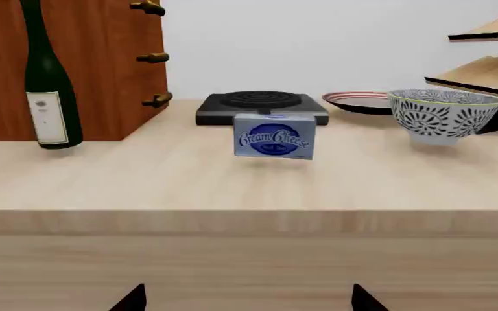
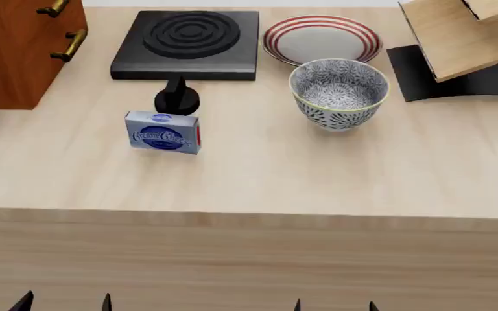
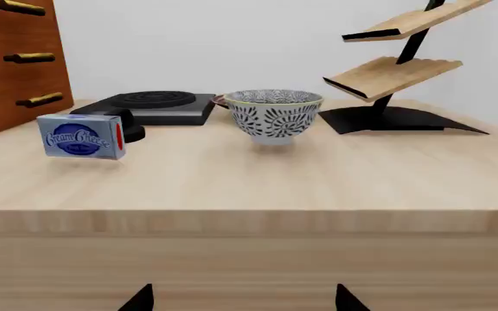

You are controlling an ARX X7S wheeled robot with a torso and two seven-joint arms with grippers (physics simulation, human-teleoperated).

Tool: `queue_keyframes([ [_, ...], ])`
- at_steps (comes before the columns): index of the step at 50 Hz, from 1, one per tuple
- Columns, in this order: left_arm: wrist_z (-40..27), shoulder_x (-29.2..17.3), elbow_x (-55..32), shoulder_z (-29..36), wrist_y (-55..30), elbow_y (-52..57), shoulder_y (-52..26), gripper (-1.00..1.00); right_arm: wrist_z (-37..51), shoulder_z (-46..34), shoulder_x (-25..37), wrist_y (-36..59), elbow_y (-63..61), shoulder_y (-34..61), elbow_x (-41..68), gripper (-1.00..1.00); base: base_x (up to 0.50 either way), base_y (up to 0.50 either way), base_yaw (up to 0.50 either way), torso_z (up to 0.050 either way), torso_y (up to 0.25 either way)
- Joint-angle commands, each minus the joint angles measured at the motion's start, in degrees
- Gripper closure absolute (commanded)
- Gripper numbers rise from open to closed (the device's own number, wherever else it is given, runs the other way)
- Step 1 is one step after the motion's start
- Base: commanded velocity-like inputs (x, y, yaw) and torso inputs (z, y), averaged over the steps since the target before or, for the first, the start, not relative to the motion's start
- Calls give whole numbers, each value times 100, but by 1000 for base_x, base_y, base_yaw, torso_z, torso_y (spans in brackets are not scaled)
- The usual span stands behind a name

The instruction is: Pick up the cream cheese and put it in the bowl.

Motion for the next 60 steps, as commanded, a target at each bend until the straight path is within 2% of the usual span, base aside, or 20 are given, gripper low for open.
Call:
queue_keyframes([
  [1,-64,-57,-56,64,0,0,0,-100,72,-72,54,0,0,0,54,-100,0,0,0,0,0],
  [3,-108,-90,-98,99,-9,45,14,-100,172,-68,77,248,-115,5,348,-100,0,0,0,0,0],
  [11,-310,-224,-304,235,-169,272,39,-100,448,-311,294,578,-310,51,258,-100,0,0,0,0,0],
  [25,-563,-416,-292,518,-1147,1370,-83,-100,570,-469,571,2154,-1633,345,299,-100,0,0,0,0,0],
  [60,-694,-761,-438,896,-3234,3168,-979,-100,621,-643,1037,4565,-3230,1617,434,-100,0,0,0,0,0],
])
